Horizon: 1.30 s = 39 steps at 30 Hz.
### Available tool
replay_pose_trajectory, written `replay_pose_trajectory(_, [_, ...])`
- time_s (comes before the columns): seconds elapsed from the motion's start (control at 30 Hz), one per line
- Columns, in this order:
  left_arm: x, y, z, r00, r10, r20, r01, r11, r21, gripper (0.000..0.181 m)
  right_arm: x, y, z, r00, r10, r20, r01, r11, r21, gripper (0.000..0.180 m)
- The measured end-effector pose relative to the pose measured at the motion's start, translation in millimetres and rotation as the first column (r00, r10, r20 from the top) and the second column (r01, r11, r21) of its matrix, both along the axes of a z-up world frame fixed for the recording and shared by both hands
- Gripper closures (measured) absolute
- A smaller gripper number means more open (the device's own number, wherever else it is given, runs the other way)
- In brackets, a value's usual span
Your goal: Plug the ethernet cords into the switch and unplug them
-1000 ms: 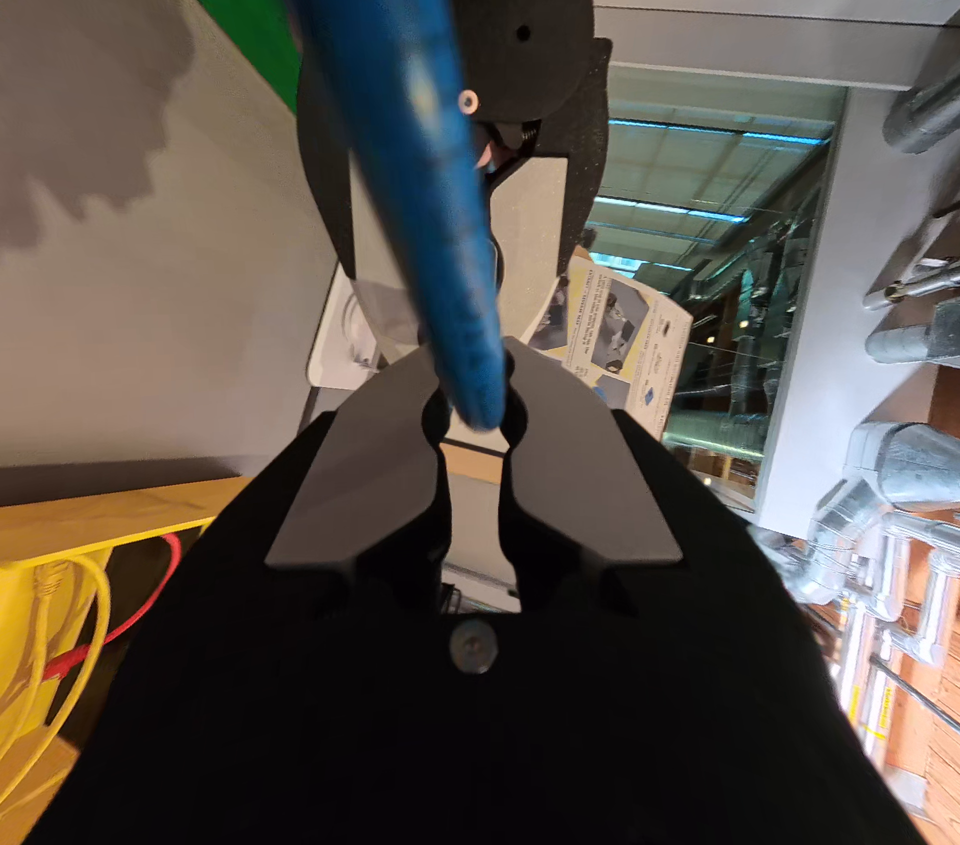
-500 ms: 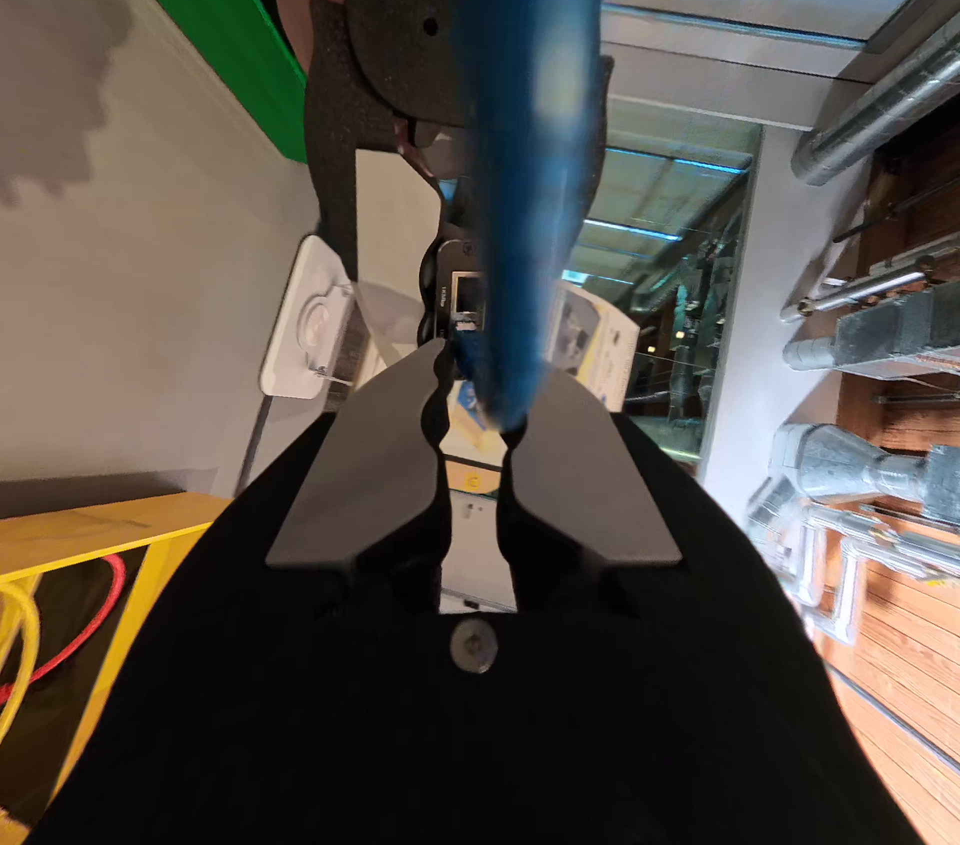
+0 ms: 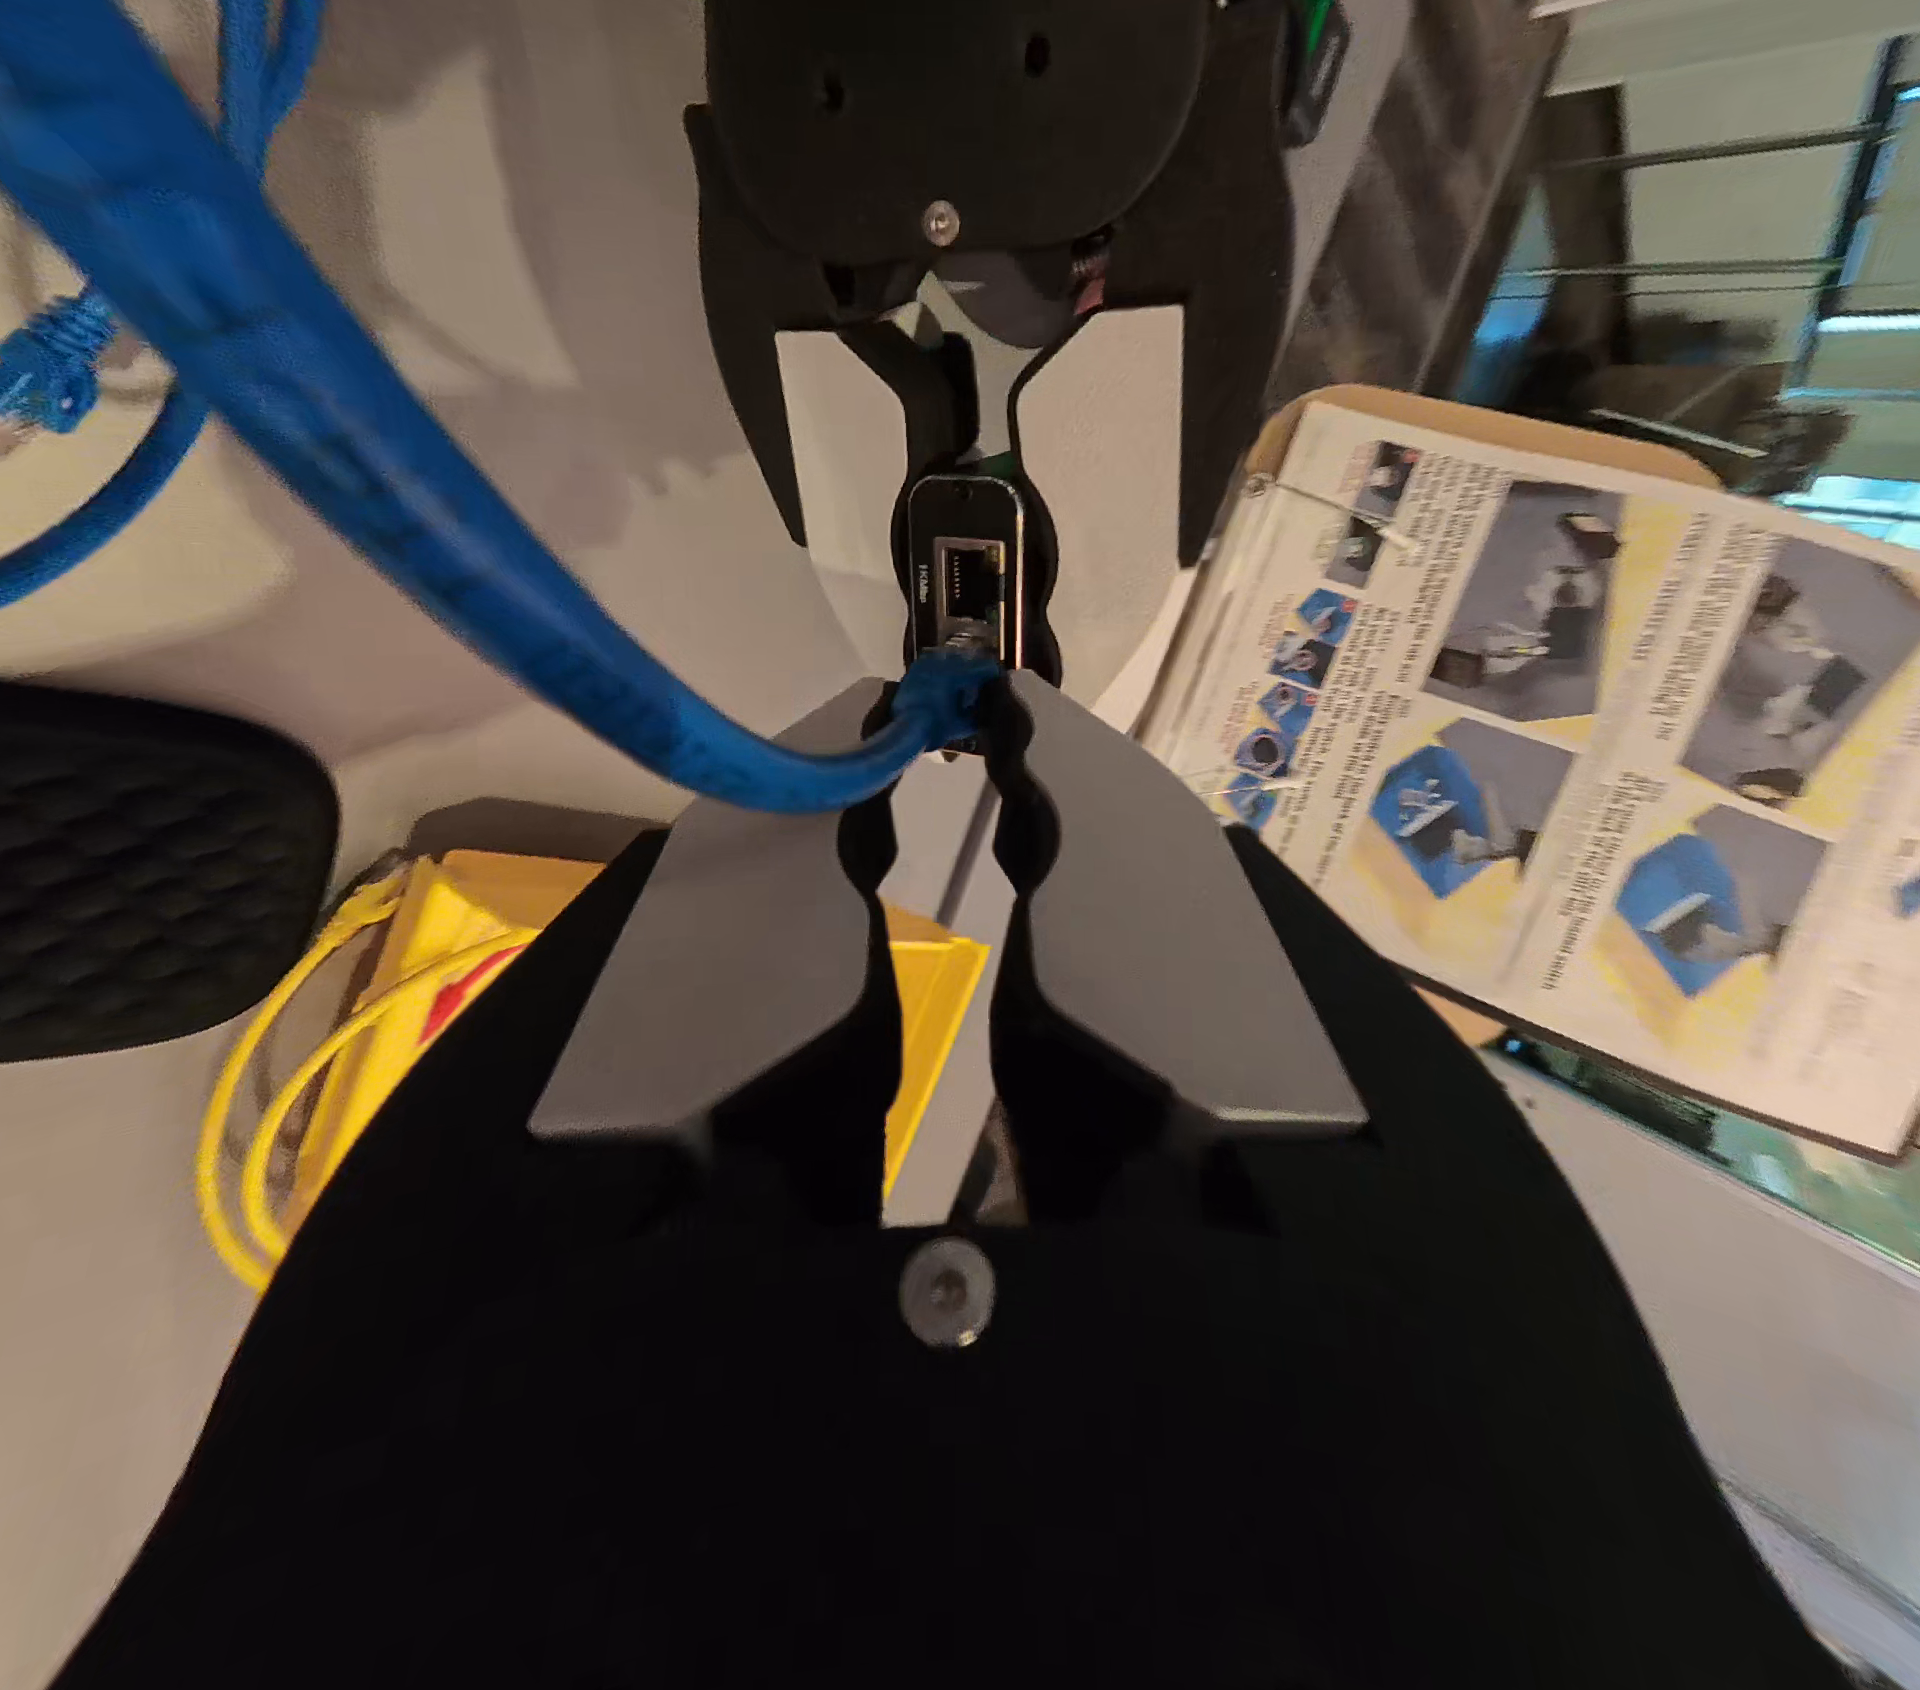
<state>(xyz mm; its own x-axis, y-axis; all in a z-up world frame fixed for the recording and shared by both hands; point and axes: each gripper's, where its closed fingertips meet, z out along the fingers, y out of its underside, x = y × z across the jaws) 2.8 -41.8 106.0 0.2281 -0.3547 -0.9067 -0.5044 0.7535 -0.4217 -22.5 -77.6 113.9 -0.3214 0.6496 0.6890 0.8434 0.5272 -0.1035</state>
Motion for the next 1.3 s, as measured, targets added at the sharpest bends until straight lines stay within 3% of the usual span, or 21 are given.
replay_pose_trajectory(0.2, [4, 3, -10, 0.999, -0.02, -0.034, 0.018, 0.998, -0.057, 0.155, 5, 4, -8, 0.998, -0.052, 0.02, 0.054, 0.985, -0.162, 0.162])
replay_pose_trajectory(0.57, [7, 4, -12, 0.998, -0.064, -0.002, 0.063, 0.995, -0.082, 0.153, 6, 4, -8, 0.995, -0.091, 0.027, 0.095, 0.974, -0.208, 0.163])
replay_pose_trajectory(0.6, [6, 7, -13, 0.999, -0.034, -0.016, 0.033, 0.997, -0.065, 0.156, 8, 0, -10, 0.996, -0.075, 0.039, 0.082, 0.972, -0.219, 0.164])
replay_pose_trajectory(0.63, [-11, 41, -13, 0.982, 0.184, -0.028, -0.185, 0.982, -0.032, 0.154, 1, -34, -24, 0.999, -0.007, 0.035, 0.021, 0.909, -0.415, 0.166])
replay_pose_trajectory(0.67, [-26, 63, -19, 0.967, 0.249, -0.06, -0.253, 0.964, -0.086, 0.154, 6, -43, -42, 0.995, 0.008, 0.101, 0.038, 0.899, -0.437, 0.166])
replay_pose_trajectory(0.7, [-33, 66, -16, 0.981, 0.193, -0.017, -0.192, 0.965, -0.18, 0.154, 28, -15, -48, 0.974, -0.029, 0.226, 0.084, 0.968, -0.237, 0.164])
replay_pose_trajectory(0.73, [-34, 55, -5, 0.993, 0.106, 0.045, -0.094, 0.971, -0.22, 0.154, 34, -3, -41, 0.982, -0.07, 0.173, 0.105, 0.974, -0.202, 0.165])
replay_pose_trajectory(0.8, [-36, 40, 13, 0.991, 0.046, 0.129, -0.018, 0.977, -0.211, 0.154, 22, -12, -24, 0.996, -0.084, -0.006, 0.078, 0.955, -0.286, 0.165])
replay_pose_trajectory(0.87, [-37, 43, 11, 0.988, 0.035, 0.149, 0.003, 0.969, -0.249, 0.154, 26, -12, -18, 0.998, -0.056, -0.031, 0.048, 0.973, -0.226, 0.165])
replay_pose_trajectory(0.93, [-39, 46, 14, 0.979, 0.038, 0.2, 0.023, 0.955, -0.296, 0.154, 42, -5, -12, 0.992, -0.106, -0.074, 0.087, 0.969, -0.231, 0.165])
replay_pose_trajectory(1.03, [-43, 50, 17, 0.965, 0.041, 0.258, 0.074, 0.905, -0.419, 0.154, 93, 14, -15, 0.958, -0.285, -0.017, 0.273, 0.93, -0.246, 0.165])
replay_pose_trajectory(1.23, [-56, 59, 19, 0.947, 0.081, 0.31, 0.104, 0.836, -0.538, 0.153, 184, 37, 3, 0.821, -0.57, -0.037, 0.518, 0.77, -0.373, 0.165])
replay_pose_trajectory(1.3, [-57, 59, 17, 0.95, 0.072, 0.304, 0.118, 0.82, -0.561, 0.154, 220, 46, 11, 0.759, -0.65, -0.03, 0.603, 0.719, -0.345, 0.165])
